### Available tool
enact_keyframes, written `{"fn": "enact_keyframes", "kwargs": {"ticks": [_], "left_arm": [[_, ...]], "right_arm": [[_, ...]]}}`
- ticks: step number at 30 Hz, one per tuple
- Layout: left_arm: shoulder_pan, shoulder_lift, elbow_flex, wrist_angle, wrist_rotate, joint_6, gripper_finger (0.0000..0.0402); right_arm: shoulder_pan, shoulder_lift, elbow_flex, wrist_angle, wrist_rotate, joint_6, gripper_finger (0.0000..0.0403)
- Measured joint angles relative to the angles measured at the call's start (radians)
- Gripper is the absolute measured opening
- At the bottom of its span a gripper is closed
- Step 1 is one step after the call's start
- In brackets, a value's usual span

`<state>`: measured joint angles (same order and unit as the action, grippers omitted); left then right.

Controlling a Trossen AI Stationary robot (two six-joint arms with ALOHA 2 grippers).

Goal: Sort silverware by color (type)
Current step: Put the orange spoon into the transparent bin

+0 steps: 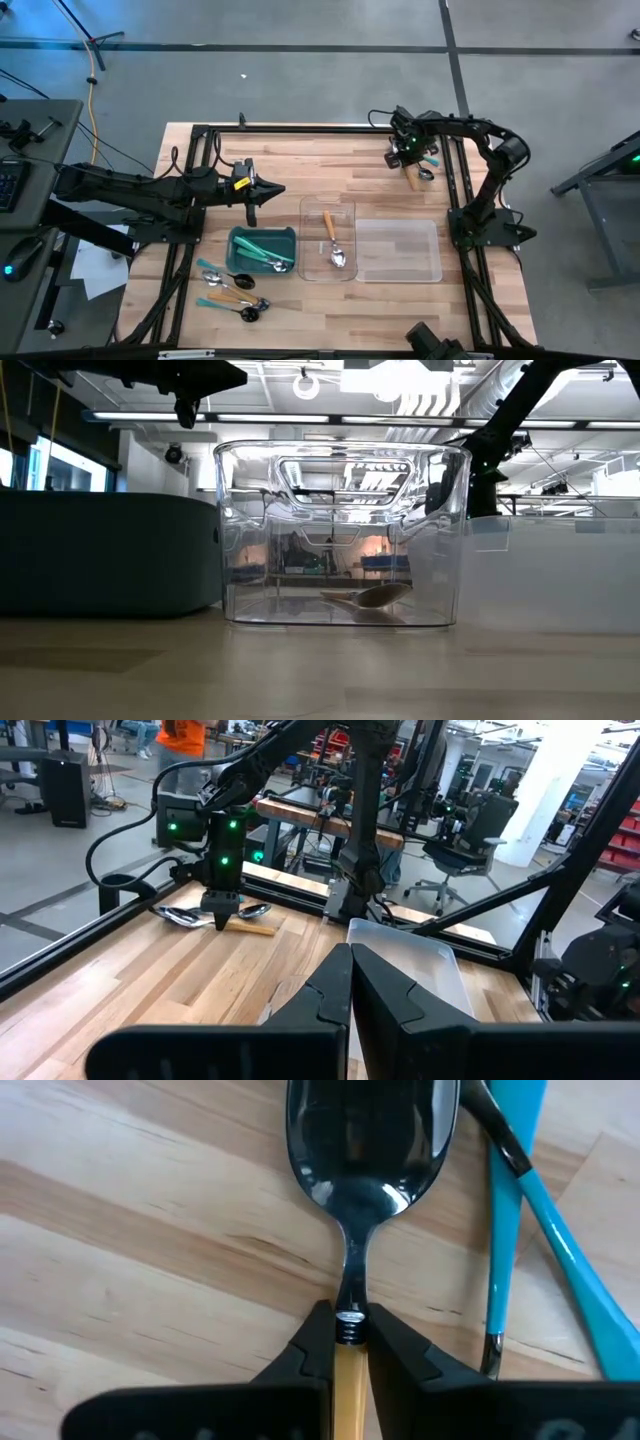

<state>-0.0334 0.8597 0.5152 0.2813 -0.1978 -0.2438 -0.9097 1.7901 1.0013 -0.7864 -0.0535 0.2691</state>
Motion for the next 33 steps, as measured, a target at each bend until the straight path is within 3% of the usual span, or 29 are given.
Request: {"fn": "enact_keyframes", "kwargs": {"ticks": [6,9,21,29,33], "left_arm": [[0.0,0.0,0.0,0.0,0.0,0.002,0.0],[0.0,0.0,0.0,0.0,0.0,0.002,0.0],[0.0,0.0,0.0,0.0,0.0,0.001,0.0],[0.0,0.0,0.0,0.0,0.0,-0.017,0.0],[0.0,0.0,0.0,0.002,0.0,-0.017,0.0]], "right_arm": [[0.04,-0.049,-0.01,-0.009,-0.047,-0.044,0.0021],[0.092,-0.101,-0.005,0.015,-0.087,-0.069,0.0021],[0.361,-0.264,-0.005,0.21,-0.09,-0.044,0.0021],[0.53,-0.453,-0.004,0.295,0.023,-0.09,0.0021],[0.586,-0.54,-0.004,0.333,0.031,-0.108,0.0021]]}}
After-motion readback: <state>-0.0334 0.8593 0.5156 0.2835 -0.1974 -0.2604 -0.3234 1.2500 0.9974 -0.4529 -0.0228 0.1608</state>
